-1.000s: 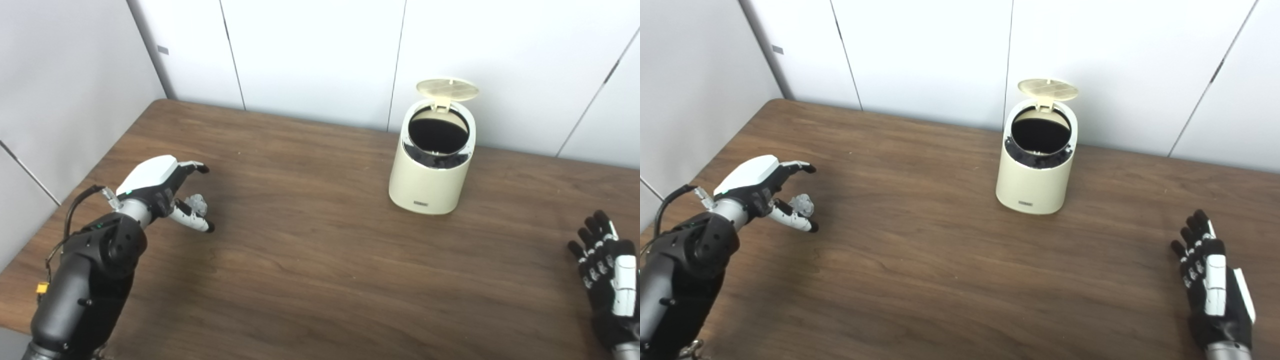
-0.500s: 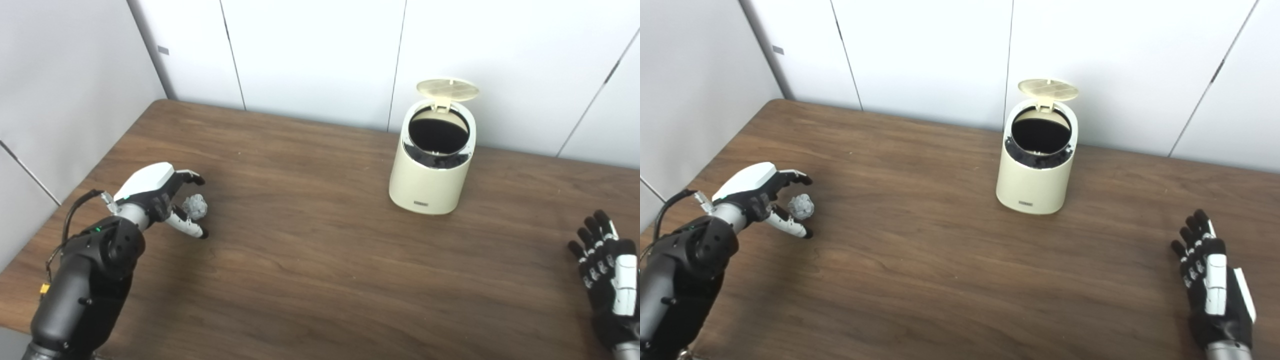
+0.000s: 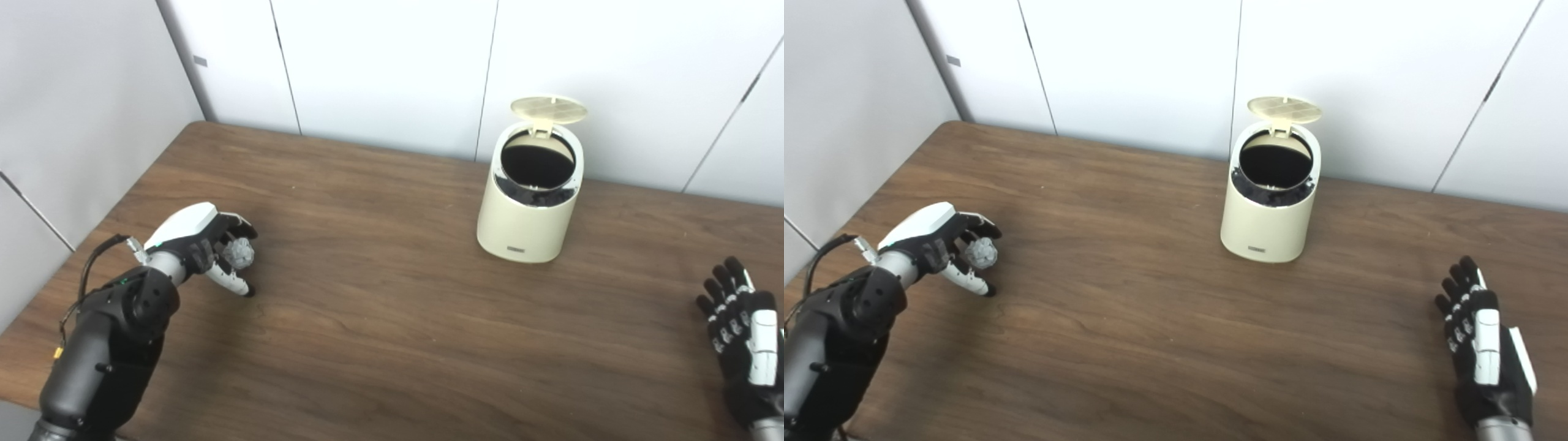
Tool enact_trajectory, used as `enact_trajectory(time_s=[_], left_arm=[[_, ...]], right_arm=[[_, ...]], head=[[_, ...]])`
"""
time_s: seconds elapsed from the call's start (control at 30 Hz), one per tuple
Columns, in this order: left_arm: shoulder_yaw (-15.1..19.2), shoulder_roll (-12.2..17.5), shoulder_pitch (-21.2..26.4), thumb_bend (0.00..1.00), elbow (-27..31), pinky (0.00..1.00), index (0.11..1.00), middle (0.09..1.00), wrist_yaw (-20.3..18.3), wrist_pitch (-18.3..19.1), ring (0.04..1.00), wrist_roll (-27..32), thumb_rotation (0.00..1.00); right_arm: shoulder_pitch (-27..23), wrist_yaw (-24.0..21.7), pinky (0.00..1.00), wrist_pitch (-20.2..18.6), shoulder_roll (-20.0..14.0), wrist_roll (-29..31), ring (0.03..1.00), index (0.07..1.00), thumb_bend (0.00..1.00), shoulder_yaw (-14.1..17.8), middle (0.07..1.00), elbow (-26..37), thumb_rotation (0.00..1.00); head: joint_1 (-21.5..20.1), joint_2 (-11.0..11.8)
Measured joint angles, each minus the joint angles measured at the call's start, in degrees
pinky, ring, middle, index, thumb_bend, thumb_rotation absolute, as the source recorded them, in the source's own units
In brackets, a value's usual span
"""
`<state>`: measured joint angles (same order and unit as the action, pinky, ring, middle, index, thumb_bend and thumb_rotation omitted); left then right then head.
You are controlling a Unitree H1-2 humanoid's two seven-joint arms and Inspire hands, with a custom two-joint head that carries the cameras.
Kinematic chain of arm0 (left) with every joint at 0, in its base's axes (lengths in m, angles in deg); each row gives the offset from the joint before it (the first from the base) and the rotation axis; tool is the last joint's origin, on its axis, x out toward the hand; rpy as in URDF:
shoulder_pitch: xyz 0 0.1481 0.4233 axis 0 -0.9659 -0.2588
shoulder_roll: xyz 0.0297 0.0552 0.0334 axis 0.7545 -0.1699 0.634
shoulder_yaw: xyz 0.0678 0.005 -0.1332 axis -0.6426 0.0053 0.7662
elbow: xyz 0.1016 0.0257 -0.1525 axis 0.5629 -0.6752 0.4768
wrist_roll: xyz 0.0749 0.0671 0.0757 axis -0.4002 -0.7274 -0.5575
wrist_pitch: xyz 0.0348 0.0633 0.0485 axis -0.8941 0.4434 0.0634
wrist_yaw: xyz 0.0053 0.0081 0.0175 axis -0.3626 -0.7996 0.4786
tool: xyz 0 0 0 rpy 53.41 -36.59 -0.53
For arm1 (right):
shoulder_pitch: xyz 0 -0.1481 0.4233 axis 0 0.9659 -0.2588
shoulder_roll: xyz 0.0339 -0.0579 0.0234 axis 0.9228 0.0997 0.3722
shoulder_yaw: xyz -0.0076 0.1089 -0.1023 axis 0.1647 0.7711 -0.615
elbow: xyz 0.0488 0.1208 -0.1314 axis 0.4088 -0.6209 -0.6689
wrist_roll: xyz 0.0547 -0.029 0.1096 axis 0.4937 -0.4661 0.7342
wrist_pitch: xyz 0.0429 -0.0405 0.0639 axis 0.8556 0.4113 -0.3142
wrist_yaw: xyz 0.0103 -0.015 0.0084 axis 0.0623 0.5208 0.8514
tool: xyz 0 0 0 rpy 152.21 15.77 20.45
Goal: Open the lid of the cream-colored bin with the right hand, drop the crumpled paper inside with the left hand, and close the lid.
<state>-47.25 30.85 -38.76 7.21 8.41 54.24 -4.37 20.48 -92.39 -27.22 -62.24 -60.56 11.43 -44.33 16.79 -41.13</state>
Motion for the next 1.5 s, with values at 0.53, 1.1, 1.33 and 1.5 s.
enact_trajectory(time_s=[0.53,1.1,1.33,1.5], left_arm=[[1.72,-2.62,0.32,0.5,-1.05,0.46,0.468,0.517,4.42,0.0,0.443,0.39,0.0],[0.21,-2.36,0.32,0.5,-0.64,0.48,0.447,0.533,5.57,0.01,0.462,1.03,0.0],[-0.88,-2.68,2.77,0.5,3.44,0.48,0.456,0.517,4.92,0.13,0.467,0.77,0.0],[-3.15,-3.11,6.34,0.5,4.53,0.49,0.461,0.509,5.29,-0.23,0.464,1.66,0.0]], right_arm=[[0.01,0.01,1.0,-0.06,-0.04,0.11,0.995,0.979,0.63,0.02,0.987,0.01,1.0],[-0.03,0.02,1.0,-0.06,-0.02,0.29,0.996,0.989,0.62,0.02,0.986,-0.06,1.0],[-0.11,0.04,1.0,-0.59,-0.02,0.44,1.0,0.982,0.59,0.09,0.979,-0.02,1.0],[-0.38,0.13,1.0,-0.6,0.2,0.34,1.0,0.978,0.6,0.02,0.979,-0.11,1.0]], head=[[-0.18,-0.26],[-0.79,-0.26],[-1.05,0.17],[-1.84,0.53]])
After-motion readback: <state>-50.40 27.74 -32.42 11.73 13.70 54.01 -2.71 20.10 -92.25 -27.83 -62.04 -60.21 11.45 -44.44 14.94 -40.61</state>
